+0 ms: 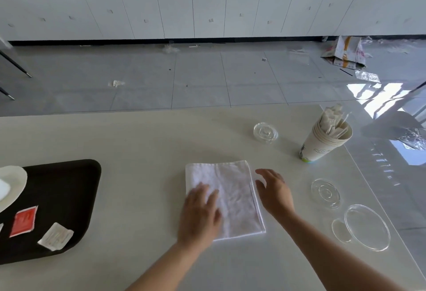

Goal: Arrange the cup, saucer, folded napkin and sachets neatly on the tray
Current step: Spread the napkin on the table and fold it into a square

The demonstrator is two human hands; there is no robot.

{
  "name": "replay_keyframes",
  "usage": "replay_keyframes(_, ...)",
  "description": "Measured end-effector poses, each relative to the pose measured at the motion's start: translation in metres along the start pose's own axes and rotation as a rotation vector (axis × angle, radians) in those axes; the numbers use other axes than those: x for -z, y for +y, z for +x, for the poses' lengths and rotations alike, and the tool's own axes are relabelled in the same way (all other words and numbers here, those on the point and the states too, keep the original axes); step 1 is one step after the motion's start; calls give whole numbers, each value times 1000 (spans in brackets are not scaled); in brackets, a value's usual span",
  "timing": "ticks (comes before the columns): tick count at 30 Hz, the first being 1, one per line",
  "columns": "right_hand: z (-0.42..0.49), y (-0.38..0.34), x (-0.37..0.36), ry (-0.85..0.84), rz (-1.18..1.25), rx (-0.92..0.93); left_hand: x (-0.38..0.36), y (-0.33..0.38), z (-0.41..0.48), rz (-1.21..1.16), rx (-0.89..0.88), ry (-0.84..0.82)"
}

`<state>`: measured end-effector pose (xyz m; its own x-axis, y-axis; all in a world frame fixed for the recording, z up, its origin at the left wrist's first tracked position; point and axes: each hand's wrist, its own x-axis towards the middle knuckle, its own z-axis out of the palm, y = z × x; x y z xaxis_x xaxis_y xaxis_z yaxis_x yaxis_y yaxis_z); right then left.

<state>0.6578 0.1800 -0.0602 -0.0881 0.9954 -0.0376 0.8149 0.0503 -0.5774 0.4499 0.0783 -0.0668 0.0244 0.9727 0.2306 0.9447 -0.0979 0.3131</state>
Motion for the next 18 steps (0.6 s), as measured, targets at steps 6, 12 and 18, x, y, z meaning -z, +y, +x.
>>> replay_keyframes(6, -58, 14, -36, -120, -358, 259, -11, -52, 20, 190, 86, -276)
replay_keyframes(12, -69, 20, -53, -128, -494, 291, -28, -61, 21, 234, 105, -334)
replay_keyframes(18, -80, -5, -63, -201, -490, 320, -19, -87, -4, 256, 105, -315)
